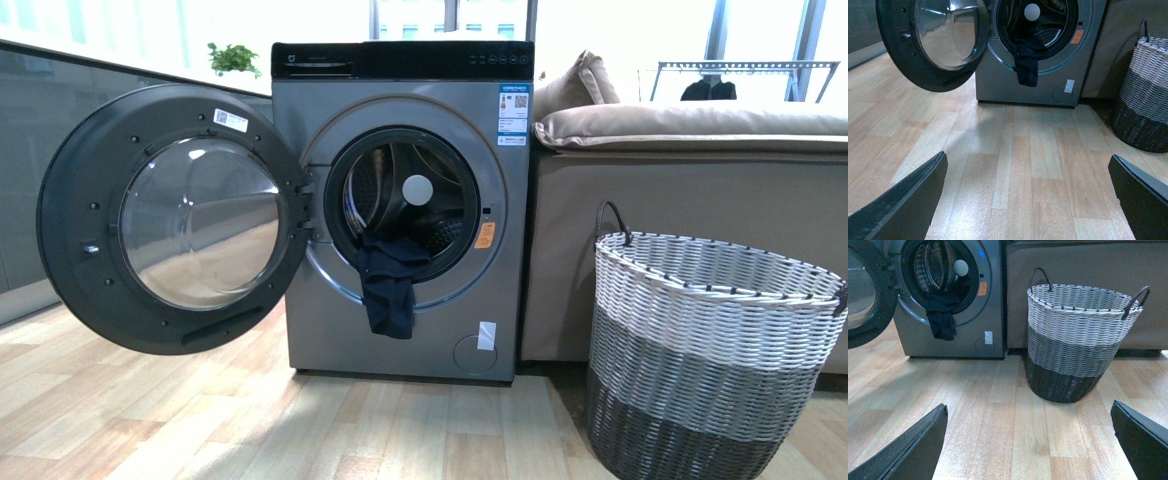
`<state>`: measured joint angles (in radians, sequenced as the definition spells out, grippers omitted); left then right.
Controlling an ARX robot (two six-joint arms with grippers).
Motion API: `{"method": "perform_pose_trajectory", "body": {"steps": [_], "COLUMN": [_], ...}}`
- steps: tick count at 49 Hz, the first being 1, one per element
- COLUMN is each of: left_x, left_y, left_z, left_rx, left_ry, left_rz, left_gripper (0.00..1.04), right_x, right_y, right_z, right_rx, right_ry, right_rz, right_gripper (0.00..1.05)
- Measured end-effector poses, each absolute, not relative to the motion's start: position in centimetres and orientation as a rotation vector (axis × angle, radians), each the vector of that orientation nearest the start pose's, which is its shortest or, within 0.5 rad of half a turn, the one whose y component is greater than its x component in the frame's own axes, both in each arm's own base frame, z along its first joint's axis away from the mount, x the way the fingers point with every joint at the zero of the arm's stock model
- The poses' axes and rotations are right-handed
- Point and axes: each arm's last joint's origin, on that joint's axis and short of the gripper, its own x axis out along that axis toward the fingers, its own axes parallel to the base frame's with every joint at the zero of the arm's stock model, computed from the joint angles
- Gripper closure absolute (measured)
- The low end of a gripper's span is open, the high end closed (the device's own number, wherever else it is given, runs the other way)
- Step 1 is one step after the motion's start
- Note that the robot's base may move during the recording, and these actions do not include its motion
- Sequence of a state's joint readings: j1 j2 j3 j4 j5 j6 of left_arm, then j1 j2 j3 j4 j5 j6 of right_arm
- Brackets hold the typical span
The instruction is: Collect clothes from washing machine
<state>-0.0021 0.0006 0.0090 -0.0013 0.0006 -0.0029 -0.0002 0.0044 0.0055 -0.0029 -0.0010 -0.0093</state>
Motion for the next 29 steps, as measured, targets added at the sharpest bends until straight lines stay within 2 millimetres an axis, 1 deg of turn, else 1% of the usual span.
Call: {"method": "perform_pose_trajectory", "body": {"steps": [29], "left_x": [9.72], "left_y": [-0.02], "left_z": [16.64], "left_rx": [-0.003], "left_ry": [-0.007], "left_rz": [-0.002], "left_gripper": [0.07], "right_x": [9.76], "right_y": [0.00], "right_z": [16.48], "right_rx": [-0.009], "right_ry": [0.002], "right_rz": [0.001], "right_gripper": [0.07]}}
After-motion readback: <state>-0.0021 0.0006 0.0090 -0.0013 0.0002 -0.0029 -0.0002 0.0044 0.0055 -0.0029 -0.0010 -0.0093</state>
